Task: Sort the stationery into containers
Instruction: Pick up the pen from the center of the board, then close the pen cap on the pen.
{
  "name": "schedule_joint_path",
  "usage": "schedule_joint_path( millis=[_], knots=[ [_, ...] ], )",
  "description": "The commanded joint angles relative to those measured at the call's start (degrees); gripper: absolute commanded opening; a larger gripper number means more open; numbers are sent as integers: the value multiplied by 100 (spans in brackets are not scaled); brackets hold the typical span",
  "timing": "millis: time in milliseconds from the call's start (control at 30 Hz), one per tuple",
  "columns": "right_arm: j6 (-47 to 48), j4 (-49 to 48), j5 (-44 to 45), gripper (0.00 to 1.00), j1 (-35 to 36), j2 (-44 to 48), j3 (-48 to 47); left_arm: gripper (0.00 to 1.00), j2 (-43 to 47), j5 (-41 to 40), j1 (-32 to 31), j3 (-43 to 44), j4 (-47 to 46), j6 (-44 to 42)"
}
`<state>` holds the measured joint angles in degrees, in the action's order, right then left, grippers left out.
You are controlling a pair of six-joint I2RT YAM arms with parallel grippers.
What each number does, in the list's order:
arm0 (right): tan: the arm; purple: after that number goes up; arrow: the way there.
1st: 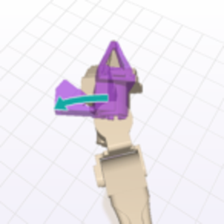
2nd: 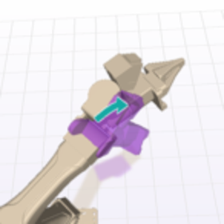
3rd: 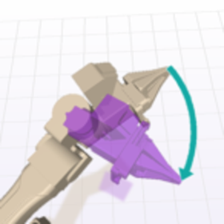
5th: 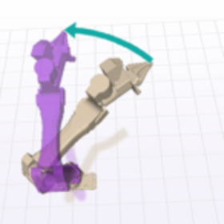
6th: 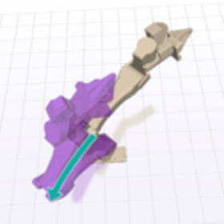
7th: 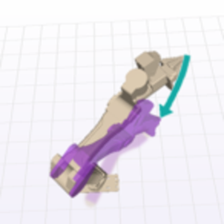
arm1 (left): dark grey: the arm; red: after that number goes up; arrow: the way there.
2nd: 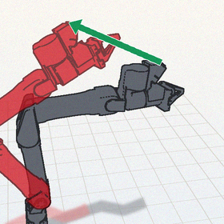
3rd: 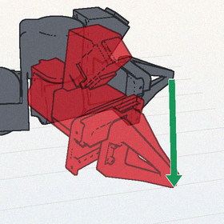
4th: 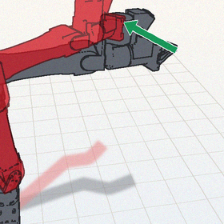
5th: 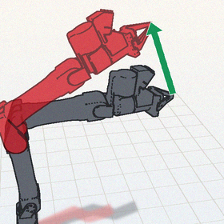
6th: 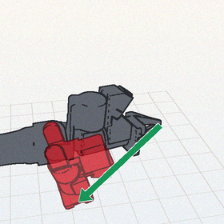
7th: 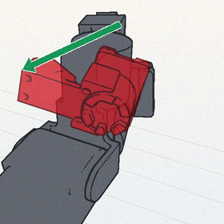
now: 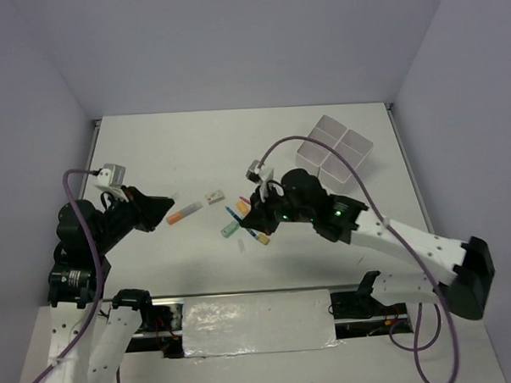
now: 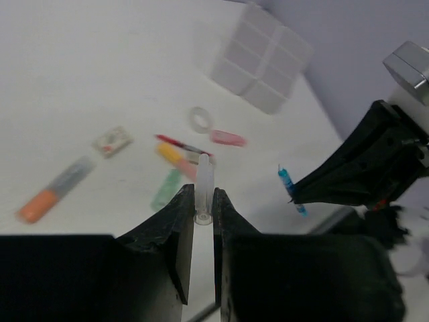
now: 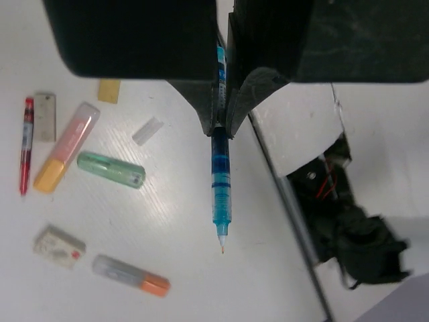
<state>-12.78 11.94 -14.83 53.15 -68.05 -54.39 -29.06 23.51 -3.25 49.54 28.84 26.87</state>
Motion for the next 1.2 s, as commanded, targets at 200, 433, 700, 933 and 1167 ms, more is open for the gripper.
schedule_joint_path(
  millis=[200, 433, 700, 933, 1167],
  knots=[
    [1963, 2662, 624, 0, 636, 1488, -642, 0, -900, 4716, -62, 231, -3394, 2331],
    [2270, 3604, 1483, 0, 934, 882, -1284, 0, -1347, 4751, -571, 258, -2659, 1639],
    [2491, 3989, 2195, 0, 1786, 794, -1521, 0, -2016, 3363, -1776, 601, -353, -525],
    [2455, 3974, 1810, 0, 2182, 1373, -1399, 0, -1867, 3669, -2127, 171, -1071, -254],
    [2508, 3781, 1931, 0, 2279, 1180, -1548, 0, -1840, 3652, -2251, -84, -1354, -121]
  ],
)
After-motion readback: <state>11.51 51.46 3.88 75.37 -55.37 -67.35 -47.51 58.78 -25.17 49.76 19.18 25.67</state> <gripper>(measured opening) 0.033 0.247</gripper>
